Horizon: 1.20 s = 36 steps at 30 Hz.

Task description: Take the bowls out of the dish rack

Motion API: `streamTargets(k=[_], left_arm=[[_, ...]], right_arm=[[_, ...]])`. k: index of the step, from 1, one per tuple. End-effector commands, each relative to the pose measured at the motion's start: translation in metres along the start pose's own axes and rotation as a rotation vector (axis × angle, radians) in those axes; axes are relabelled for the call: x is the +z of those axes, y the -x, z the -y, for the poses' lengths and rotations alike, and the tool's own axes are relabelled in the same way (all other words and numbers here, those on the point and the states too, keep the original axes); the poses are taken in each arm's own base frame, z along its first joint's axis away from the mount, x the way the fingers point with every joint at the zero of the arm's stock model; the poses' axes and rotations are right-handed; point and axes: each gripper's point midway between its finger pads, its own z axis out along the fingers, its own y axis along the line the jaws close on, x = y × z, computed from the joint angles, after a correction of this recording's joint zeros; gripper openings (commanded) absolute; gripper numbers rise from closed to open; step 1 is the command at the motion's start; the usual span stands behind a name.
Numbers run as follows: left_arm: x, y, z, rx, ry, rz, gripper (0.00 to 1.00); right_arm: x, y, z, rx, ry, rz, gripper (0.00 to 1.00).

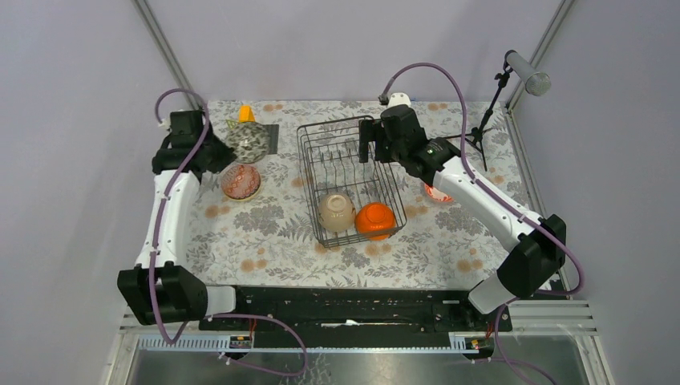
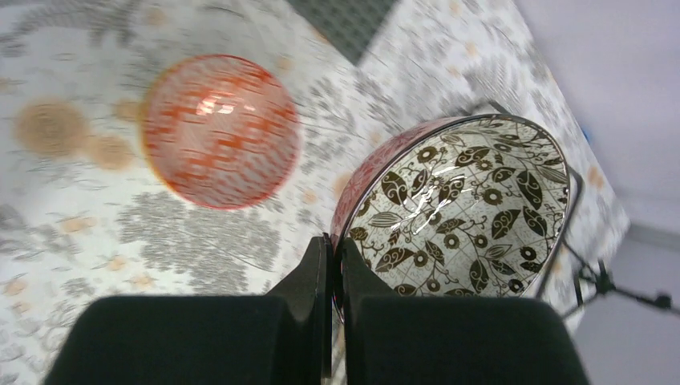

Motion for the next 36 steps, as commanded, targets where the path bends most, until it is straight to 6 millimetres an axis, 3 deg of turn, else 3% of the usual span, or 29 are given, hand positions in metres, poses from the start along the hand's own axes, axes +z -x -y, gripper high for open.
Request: streamTargets(k=[1,7,16,36], left_arm=[[-0.006,0.028,-0.031,-0.129,0.086,0.1,0.0],[0.01,0.035,-0.079,-0.244,0.225,0.145,0.0],[0.03,0.028,-0.109,-0.314,0.337,0.116,0.0],[0.087,0.005,-0.127,-0.329,0.35,0.022,0.0]], right_arm=[[-0.016,0.019,-0.007,0.009,0.045,0.072,1.0],[-0.018,0.02,-0.016,0.022,0.088,0.065,1.0],[-0.018,0.018,-0.018,0.028,0.097,0.059,1.0],[-0.015,0.017,-0.023,0.03,0.121,0.046,1.0]])
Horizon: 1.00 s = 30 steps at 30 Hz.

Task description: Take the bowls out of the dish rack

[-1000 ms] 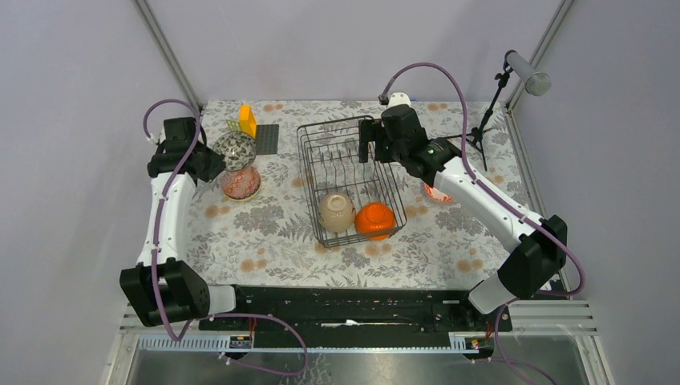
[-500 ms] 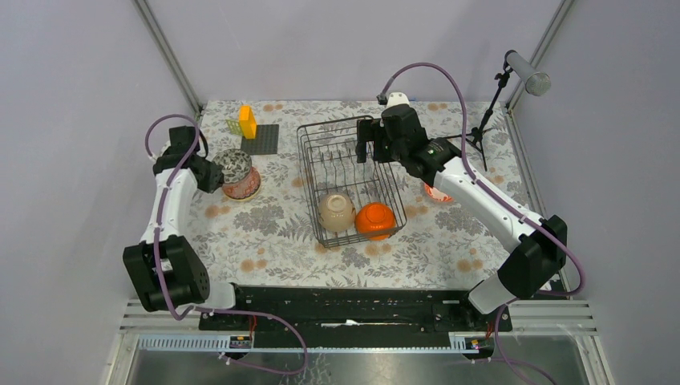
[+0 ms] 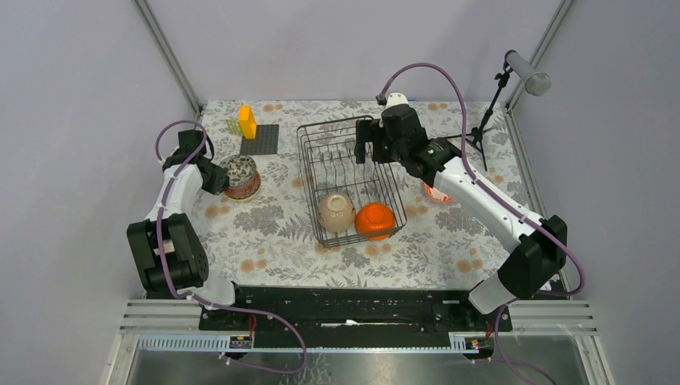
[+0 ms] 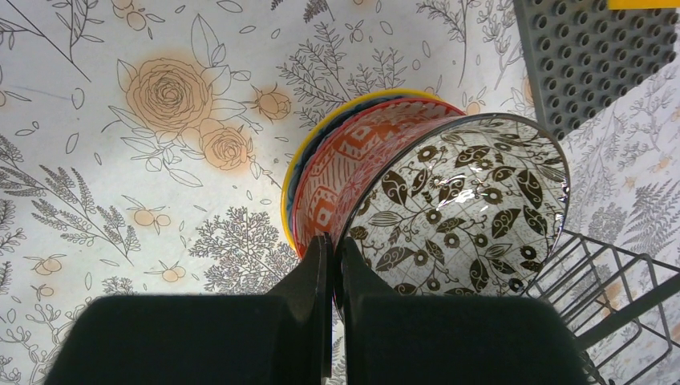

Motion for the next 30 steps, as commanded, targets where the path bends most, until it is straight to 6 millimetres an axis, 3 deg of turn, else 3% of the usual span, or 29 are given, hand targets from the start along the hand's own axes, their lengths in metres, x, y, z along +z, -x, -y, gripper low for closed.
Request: streamTargets(k=[1,9,13,18,21,26,30], left_arm=[[0.002,0.013,0.017,-0.015,-0.068,0.04,0.0],[0.017,-0.004,0.005,-0.02,-0.035,-0.014,0.0],[0.02,-0.013,-0.007,-0.037,-0.007,-0.03,0.26],[0.011,-0.012,-0.006,-0.02,-0.016,-0.026,0.42],[0.001,-0.013,-0.006,-0.017,-0.025,-0.029,0.58],[-0.017,-0.014,0.002,-0.003,-0.073,-0.023,0.67],[-0.033,-0.03,0.027,0.072,-0.179,-0.107,0.74]], right_arm=[[-0.011,0.018,-0.008,0.011,0.027,0.061,1.0],[-0.01,0.016,-0.006,0.009,0.021,0.055,1.0],[-0.008,0.013,-0.007,0.012,0.024,0.046,1.0],[-0.006,0.008,-0.01,0.023,0.036,0.03,1.0],[-0.002,0.002,-0.014,0.039,0.059,0.006,1.0],[0.005,-0.014,-0.028,0.073,0.129,-0.072,1.0],[0.011,-0.037,-0.036,0.086,0.17,-0.169,1.0]])
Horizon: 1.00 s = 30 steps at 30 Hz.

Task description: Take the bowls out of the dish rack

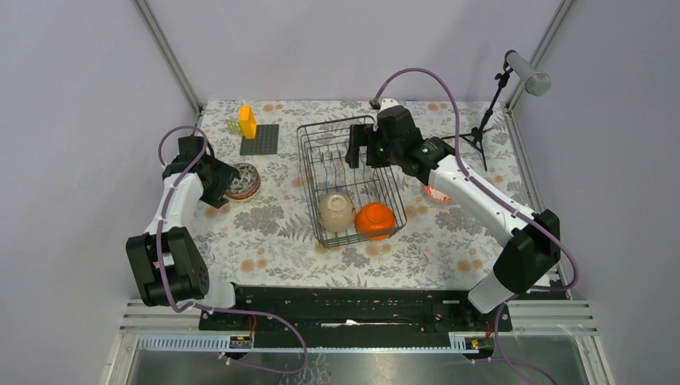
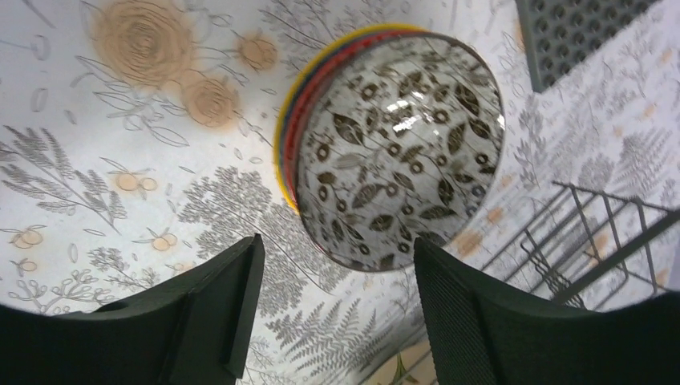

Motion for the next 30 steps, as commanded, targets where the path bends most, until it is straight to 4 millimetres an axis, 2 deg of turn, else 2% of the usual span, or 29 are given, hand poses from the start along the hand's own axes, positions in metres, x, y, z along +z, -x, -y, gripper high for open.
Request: streamTargets(k=[1,3,8,12,14,18,22,23,26,30], left_arm=[[-0.026,-0.017,0.04,0.1,-0.146,-0.076,0.75],[-0.036,-0.031,0.058,0.185,-0.197,-0.111,0.8],[-0.066,-0.081,0.104,0.378,-0.391,-0.231,0.84],[-0.082,-0.121,0.122,0.499,-0.491,-0.293,0.89],[-0.087,-0.14,0.126,0.549,-0.529,-0.311,0.92],[-0.094,-0.168,0.129,0.627,-0.583,-0.352,0.92],[-0.106,-0.192,0.13,0.746,-0.659,-0.394,0.91],[-0.106,-0.198,0.127,0.774,-0.66,-0.409,0.91],[-0.101,-0.212,0.11,0.835,-0.629,-0.444,0.9],[-0.096,-0.213,0.096,0.854,-0.602,-0.426,0.89]], right_arm=[[0.009,-0.028,-0.015,0.036,0.076,-0.119,1.0],[0.012,-0.041,-0.013,0.036,0.076,-0.156,1.0],[0.018,-0.072,-0.005,0.007,0.054,-0.222,1.0],[0.015,-0.086,0.007,-0.054,0.026,-0.273,1.0],[0.008,-0.091,0.02,-0.104,-0.032,-0.307,1.0],[-0.007,-0.11,0.037,-0.179,-0.064,-0.373,0.99],[-0.019,-0.127,0.043,-0.212,-0.051,-0.42,0.81],[-0.021,-0.13,0.043,-0.224,-0.046,-0.434,0.78],[-0.022,-0.136,0.048,-0.247,-0.08,-0.443,0.76],[-0.016,-0.139,0.055,-0.245,-0.117,-0.444,0.67]])
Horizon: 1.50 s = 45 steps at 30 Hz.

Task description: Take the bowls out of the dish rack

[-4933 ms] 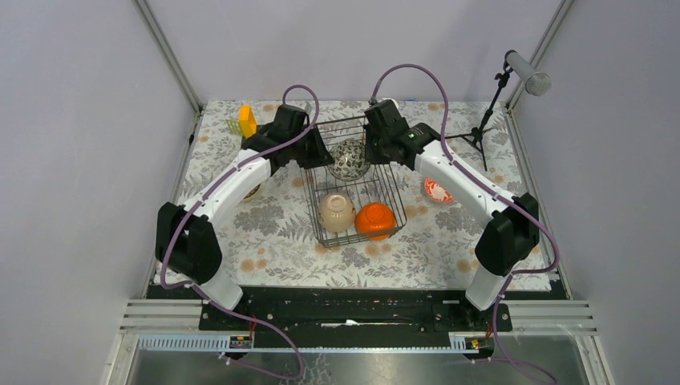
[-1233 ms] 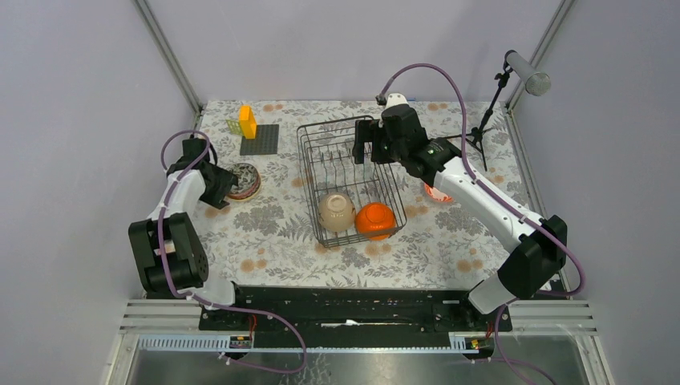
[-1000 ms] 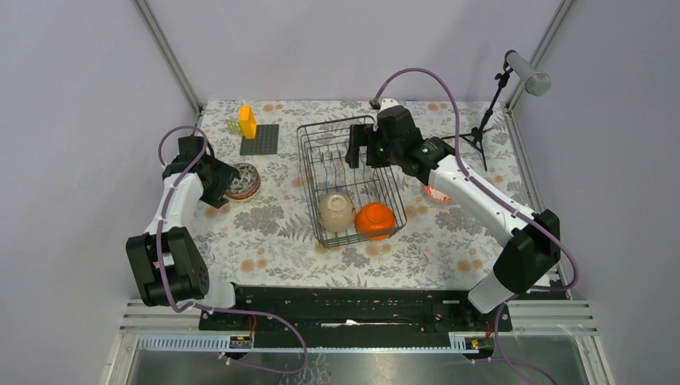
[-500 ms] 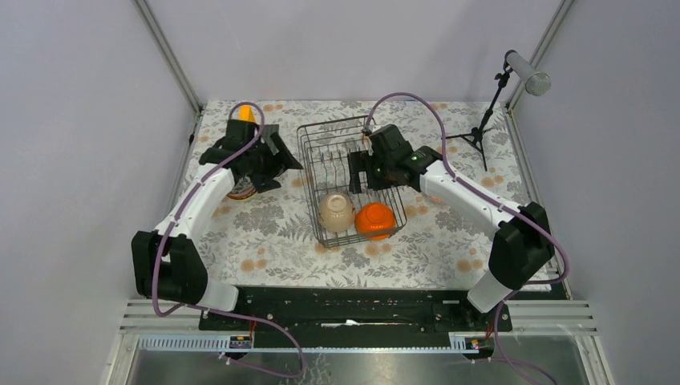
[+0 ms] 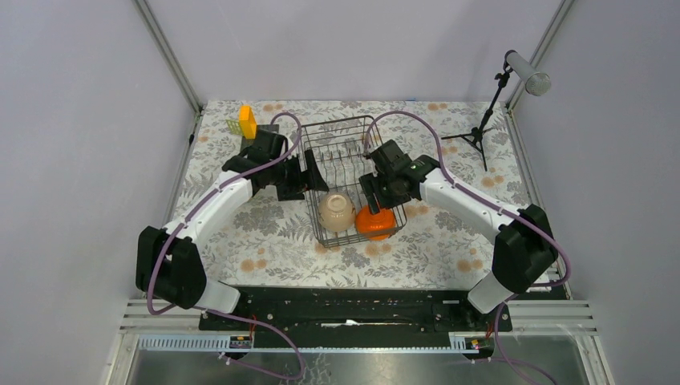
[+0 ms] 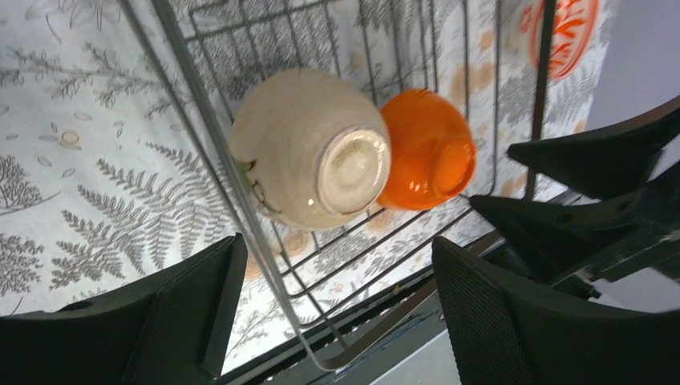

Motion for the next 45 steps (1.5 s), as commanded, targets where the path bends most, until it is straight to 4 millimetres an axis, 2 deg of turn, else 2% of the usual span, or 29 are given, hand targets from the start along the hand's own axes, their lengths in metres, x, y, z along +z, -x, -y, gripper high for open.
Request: streamTargets(k=[1,3,12,17,22,27,29,34,37,41,45], left_arm=[[-0.005,-0.007,-0.005,0.068,0.002,0.018,0.89],[-0.004,-0.009,-0.009,0.076,0.013,0.014,0.88],[-0.006,-0.007,-0.012,0.071,0.048,0.006,0.87],[-0.002,-0.016,-0.018,0.047,0.063,-0.024,0.87],[0.001,-0.017,-0.022,0.028,0.078,-0.026,0.86],[0.002,-0.01,-0.022,0.026,0.091,-0.001,0.86],[0.003,-0.008,-0.024,0.022,0.099,0.008,0.86],[-0.001,0.001,-0.021,0.009,0.107,0.049,0.85],[-0.005,0.008,-0.018,-0.005,0.113,0.077,0.87],[-0.008,0.014,-0.015,-0.064,0.107,0.096,0.9],[-0.014,0.018,-0.014,-0.065,0.107,0.134,0.91]], right_arm=[[-0.005,0.003,0.004,-0.023,-0.038,0.026,0.65],[0.001,0.005,0.003,-0.033,-0.047,0.021,0.58],[0.03,0.007,0.002,-0.129,-0.099,0.009,0.55],[0.037,0.022,-0.004,-0.13,-0.077,0.046,0.55],[0.023,0.038,-0.014,-0.158,-0.032,0.102,0.62],[0.008,0.051,-0.022,-0.204,0.016,0.171,0.75],[0.007,0.056,-0.029,-0.223,0.053,0.189,0.8],[0.013,0.062,-0.066,-0.258,0.249,0.181,0.99],[0.021,0.064,-0.079,-0.268,0.314,0.178,1.0],[0.031,0.071,-0.074,-0.255,0.262,0.195,1.0],[0.022,0.088,-0.048,-0.206,0.099,0.253,1.0]])
